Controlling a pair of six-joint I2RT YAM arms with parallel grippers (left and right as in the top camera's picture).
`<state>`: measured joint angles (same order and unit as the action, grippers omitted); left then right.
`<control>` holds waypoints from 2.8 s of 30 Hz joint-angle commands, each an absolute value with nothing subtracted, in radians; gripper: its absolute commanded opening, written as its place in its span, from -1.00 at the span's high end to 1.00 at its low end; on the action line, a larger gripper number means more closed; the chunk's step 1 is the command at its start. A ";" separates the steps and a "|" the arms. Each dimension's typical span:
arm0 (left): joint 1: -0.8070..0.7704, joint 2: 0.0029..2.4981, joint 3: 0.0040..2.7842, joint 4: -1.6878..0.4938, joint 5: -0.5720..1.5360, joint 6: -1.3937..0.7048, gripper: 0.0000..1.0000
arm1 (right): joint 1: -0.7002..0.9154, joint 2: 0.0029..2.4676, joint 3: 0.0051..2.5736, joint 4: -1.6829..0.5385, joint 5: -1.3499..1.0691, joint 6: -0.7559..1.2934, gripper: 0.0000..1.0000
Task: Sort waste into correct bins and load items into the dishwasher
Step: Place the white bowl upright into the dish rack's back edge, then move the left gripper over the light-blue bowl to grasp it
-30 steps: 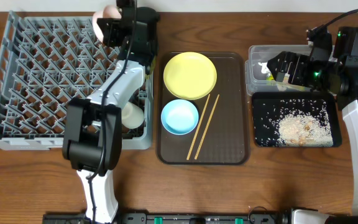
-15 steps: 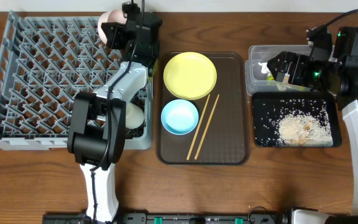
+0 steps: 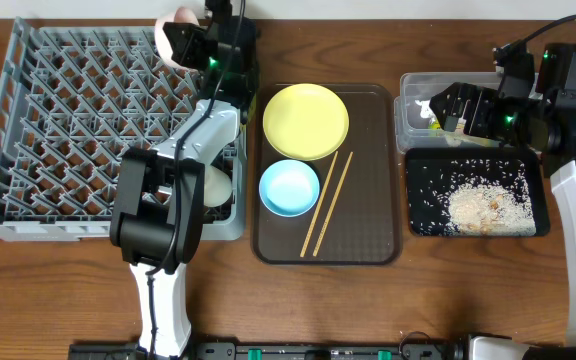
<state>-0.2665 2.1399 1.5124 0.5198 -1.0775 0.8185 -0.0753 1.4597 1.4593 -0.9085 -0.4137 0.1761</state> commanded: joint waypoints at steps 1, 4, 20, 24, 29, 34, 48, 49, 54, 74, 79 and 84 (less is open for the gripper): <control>-0.274 2.138 1.509 0.505 -1.092 0.861 0.85 | -0.069 1.459 1.462 -0.910 -0.415 0.182 -0.99; -0.273 2.138 1.509 0.495 -1.077 0.885 0.85 | -0.069 1.459 1.462 -0.910 -0.415 0.182 -0.98; -0.274 2.138 1.509 0.495 -1.081 0.924 0.85 | -0.069 1.459 1.462 -0.910 -0.415 0.182 -0.98; -0.274 2.150 1.509 0.495 -1.082 0.923 0.85 | -0.069 1.459 1.462 -0.910 -0.415 0.182 -0.98; -0.274 2.196 1.509 0.469 -1.093 0.927 0.85 | -0.069 1.459 1.462 -0.910 -0.415 0.182 -0.98; -0.276 2.206 1.509 0.469 -1.118 0.928 0.85 | -0.069 1.459 1.462 -0.910 -0.415 0.182 -0.98; -0.343 2.206 1.509 0.397 -1.248 0.881 0.84 | -0.069 1.459 1.462 -0.910 -0.415 0.182 -0.98; -0.347 2.206 1.509 0.397 -1.263 0.863 0.78 | -0.069 1.459 1.462 -0.910 -0.415 0.182 -0.98; -0.357 2.206 1.509 0.398 -1.328 0.816 0.39 | -0.069 1.459 1.462 -0.910 -0.415 0.182 -0.98; -0.458 2.206 1.509 0.396 -1.348 0.648 -0.32 | -0.069 1.459 1.462 -0.910 -0.415 0.182 -0.99; -0.461 2.206 1.509 0.352 -1.334 0.606 -0.36 | -0.069 1.459 1.462 -0.910 -0.415 0.182 -0.98; -0.456 2.205 1.509 0.167 -1.267 0.459 -0.36 | -0.069 1.459 1.462 -0.910 -0.415 0.182 -0.98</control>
<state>-0.4644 2.1899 1.5120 0.2295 -1.3155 0.5922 -0.0753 1.4597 1.4593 -0.9085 -0.4141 0.1757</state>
